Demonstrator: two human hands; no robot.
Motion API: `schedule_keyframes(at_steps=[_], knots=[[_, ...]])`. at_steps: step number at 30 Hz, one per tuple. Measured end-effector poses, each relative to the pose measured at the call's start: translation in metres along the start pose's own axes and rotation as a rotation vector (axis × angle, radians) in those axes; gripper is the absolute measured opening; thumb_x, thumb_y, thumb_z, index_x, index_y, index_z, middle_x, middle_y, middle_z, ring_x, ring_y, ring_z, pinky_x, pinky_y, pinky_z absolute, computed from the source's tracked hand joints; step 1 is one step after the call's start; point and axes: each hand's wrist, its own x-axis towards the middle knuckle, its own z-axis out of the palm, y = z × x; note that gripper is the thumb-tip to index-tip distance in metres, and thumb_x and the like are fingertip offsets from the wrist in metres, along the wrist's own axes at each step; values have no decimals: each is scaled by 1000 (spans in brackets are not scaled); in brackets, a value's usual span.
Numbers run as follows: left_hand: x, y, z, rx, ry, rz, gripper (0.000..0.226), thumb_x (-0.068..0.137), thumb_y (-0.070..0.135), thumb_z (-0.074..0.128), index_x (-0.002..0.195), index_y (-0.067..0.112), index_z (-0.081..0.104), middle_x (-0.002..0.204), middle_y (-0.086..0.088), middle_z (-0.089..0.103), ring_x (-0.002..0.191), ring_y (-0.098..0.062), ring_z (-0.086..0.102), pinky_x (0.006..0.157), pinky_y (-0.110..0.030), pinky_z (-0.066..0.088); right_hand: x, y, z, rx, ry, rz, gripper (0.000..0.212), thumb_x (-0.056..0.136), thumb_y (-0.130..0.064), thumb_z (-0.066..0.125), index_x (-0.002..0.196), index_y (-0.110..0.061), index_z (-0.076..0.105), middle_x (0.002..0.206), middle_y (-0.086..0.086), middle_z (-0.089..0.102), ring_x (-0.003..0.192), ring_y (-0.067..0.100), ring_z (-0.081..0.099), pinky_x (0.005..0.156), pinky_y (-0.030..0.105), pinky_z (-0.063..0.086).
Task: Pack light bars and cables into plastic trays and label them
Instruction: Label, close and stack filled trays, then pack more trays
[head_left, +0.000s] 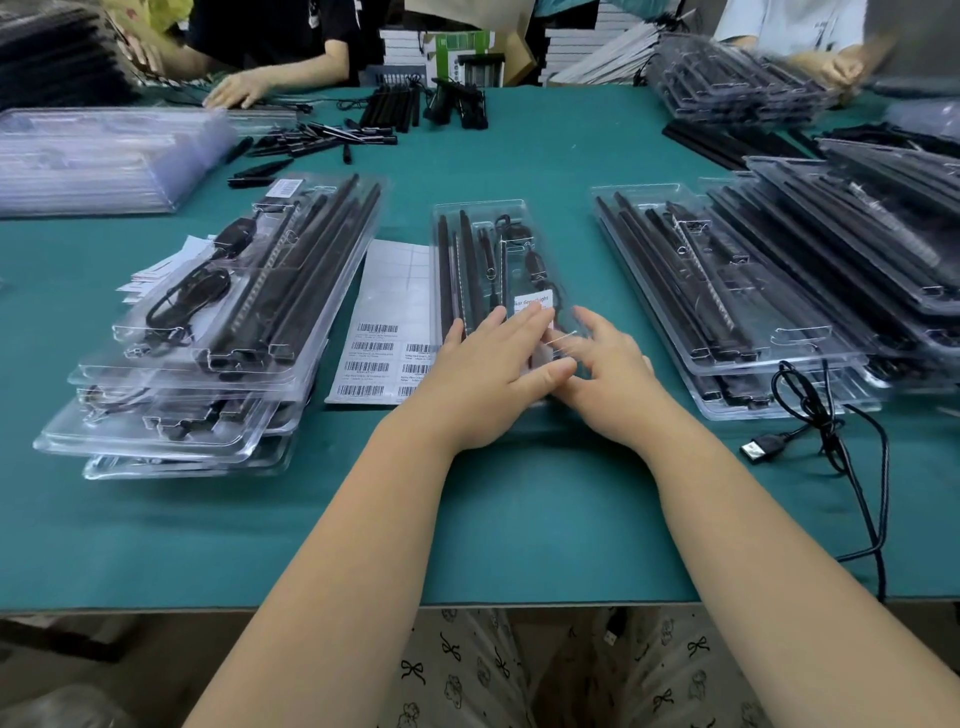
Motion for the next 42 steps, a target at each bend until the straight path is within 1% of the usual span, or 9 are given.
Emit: schedule_keyframes(at_steps=[5, 10, 16, 23, 26, 29, 35, 37, 42], knots=[[0, -1, 0, 12, -7, 9, 66, 94, 57, 27, 152, 29, 13, 159, 11, 12, 147, -15, 4, 118, -48, -2, 3, 0, 4, -197, -39, -74, 40, 98, -36, 32, 135, -50, 39, 155, -9, 19, 137, 22, 22, 102, 45, 23], [-1, -2, 0, 55, -31, 12, 69, 92, 61, 28, 152, 30, 14, 159, 12, 11, 147, -14, 4, 118, -48, -2, 9, 2, 3, -205, -29, -78, 48, 91, -27, 42, 134, -46, 35, 141, -7, 38, 127, 24, 36, 88, 41, 30], [-4, -8, -3, 31, -44, 15, 69, 90, 63, 33, 151, 33, 19, 158, 15, 12, 147, -10, 4, 118, -44, -2, 6, 10, 1, -304, -109, -20, 59, 90, -47, 44, 144, -46, 20, 159, -7, 3, 140, 21, 7, 110, 43, 12], [-4, -9, -2, 0, -40, 12, 69, 91, 63, 32, 151, 32, 17, 159, 15, 12, 147, -9, 3, 119, -44, -2, -6, 8, -12, 22, -119, -100, 52, 90, -43, 55, 139, -36, 41, 155, -8, 21, 142, 13, 17, 116, 41, 14], [-5, -9, -2, 2, -50, 10, 70, 90, 64, 30, 151, 33, 15, 159, 16, 11, 147, -9, 3, 119, -44, -3, -9, 7, -19, 303, -26, -16, 33, 78, -32, 74, 111, -29, 68, 138, -13, 46, 125, 3, 42, 104, 23, 30], [-5, -8, -3, 5, -56, 9, 71, 90, 65, 28, 152, 33, 14, 159, 15, 11, 147, -10, 2, 119, -45, -3, -10, 6, -23, 488, 143, 86, 18, 68, -22, 82, 77, -30, 69, 101, -2, 65, 90, 7, 58, 81, 24, 44], [-5, -7, -3, 0, -57, 5, 68, 92, 63, 30, 151, 33, 14, 159, 15, 11, 147, -10, 2, 119, -44, -3, -12, 3, -18, 326, 258, 70, 10, 74, -34, 75, 71, -39, 67, 63, -29, 57, 69, -4, 53, 65, 15, 37], [-5, -7, -3, -13, -56, 3, 69, 91, 63, 29, 151, 33, 15, 159, 14, 11, 147, -10, 2, 119, -44, -3, -14, -1, -19, 238, 246, 26, 9, 79, -35, 71, 88, -33, 73, 79, -33, 60, 92, 1, 56, 77, 14, 39], [-4, -6, -4, -13, -49, 8, 67, 92, 61, 30, 152, 33, 15, 159, 15, 11, 147, -10, 2, 119, -45, -4, -19, -8, -12, -146, 41, -57, 74, 69, -65, 50, 134, -30, 51, 141, -16, 45, 122, 24, 38, 104, 41, 31]])
